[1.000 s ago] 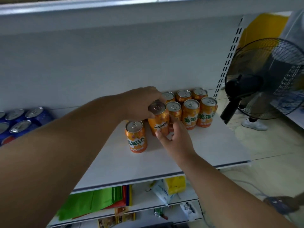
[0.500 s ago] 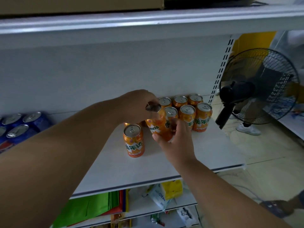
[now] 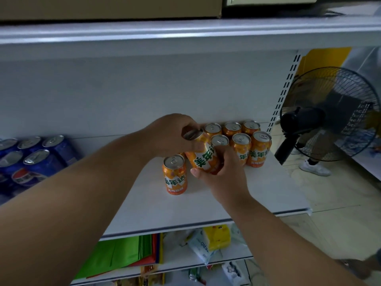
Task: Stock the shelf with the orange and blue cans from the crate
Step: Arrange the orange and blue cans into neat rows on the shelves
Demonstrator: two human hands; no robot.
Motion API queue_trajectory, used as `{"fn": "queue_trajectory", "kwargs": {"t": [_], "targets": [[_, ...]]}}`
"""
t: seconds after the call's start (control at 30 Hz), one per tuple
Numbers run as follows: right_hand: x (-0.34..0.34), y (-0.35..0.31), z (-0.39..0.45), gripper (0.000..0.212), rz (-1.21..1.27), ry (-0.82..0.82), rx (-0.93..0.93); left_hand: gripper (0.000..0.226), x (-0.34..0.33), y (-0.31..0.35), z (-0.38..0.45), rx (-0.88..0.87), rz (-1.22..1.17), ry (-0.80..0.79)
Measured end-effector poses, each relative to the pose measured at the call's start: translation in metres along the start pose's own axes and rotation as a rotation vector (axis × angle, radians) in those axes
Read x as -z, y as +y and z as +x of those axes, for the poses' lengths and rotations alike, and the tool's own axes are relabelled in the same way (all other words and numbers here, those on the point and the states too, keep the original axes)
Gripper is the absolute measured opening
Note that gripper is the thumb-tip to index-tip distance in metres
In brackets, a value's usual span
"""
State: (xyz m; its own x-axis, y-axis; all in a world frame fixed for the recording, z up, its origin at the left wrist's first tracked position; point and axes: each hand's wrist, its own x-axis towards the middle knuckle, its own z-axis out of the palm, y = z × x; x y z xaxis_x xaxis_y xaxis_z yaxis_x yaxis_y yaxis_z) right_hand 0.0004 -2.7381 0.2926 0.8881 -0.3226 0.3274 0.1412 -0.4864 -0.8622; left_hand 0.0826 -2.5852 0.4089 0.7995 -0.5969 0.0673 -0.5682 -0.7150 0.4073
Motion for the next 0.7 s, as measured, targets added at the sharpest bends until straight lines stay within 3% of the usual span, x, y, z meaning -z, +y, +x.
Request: {"fn": "queue_trajectory", "kwargs": {"t": [0.23, 0.33, 0.53, 0.7], "targets": [[-0.004, 0.018, -0.002, 0.056, -0.048, -0.121, 0.043, 0.055, -0.003, -0.004, 0.010, -0.058, 0.009, -0.059], [-0.004, 0.027, 0.005, 0.051, -0.083, -0.086, -0.002, 0.056, -0.003, -0.004, 0.020, -0.066, 0.027, -0.092], [-0.018, 0.035, 0.016, 0.063, -0.151, 0.006, -0.034, 0.062, -0.010, -0.005, 0.050, -0.081, 0.139, -0.155], [-0.029, 0.057, 0.006, 0.048, -0.217, -0.042, -0.045, 0.064, -0.024, -0.013, 0.057, -0.098, 0.210, -0.187]]}}
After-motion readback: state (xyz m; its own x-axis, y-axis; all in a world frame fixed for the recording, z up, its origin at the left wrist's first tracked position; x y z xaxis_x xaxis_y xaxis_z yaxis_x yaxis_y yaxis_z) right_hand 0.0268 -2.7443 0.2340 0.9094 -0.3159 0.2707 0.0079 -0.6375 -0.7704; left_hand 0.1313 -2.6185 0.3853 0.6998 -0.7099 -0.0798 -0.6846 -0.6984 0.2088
